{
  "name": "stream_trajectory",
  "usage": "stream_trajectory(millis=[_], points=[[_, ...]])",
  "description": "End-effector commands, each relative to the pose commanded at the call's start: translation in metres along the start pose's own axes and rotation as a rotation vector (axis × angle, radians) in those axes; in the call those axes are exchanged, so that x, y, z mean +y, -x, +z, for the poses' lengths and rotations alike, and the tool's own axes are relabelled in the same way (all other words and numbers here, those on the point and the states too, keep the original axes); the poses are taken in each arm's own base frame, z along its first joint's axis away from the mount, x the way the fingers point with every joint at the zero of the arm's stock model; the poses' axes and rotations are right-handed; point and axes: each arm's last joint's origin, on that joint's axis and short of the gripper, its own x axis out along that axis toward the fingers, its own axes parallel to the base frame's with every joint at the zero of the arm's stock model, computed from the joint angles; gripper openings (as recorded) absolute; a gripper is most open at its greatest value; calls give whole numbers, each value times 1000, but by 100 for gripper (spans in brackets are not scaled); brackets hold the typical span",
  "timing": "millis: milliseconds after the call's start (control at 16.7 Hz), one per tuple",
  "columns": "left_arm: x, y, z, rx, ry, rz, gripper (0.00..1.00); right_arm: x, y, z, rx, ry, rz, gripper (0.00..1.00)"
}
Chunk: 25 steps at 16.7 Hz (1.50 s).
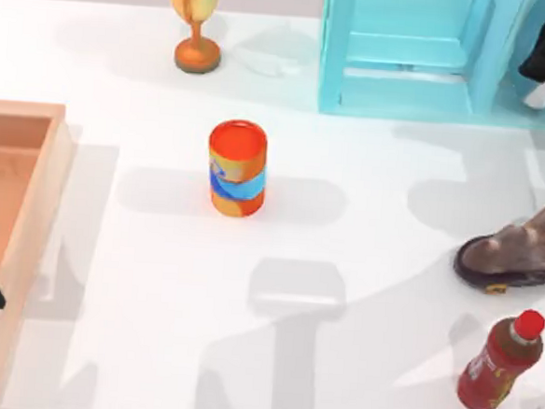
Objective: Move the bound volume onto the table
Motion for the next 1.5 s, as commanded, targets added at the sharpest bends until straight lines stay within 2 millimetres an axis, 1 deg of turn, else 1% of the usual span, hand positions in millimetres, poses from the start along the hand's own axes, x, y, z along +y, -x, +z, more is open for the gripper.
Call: stream_trajectory(millis=[120,360,1140,1200,1500], points=[[0,0,0,0,0,0,100,0,-4,-2,1,0,0,100],[0,0,0,0,0,0,100,0,-4,-2,1,0,0,100],[0,0,0,0,0,0,100,0,-4,-2,1,0,0,2],[0,0,0,0,0,0,100,0,-4,-2,1,0,0,0],[0,0,0,0,0,0,100,0,-4,-2,1,0,0,0]])
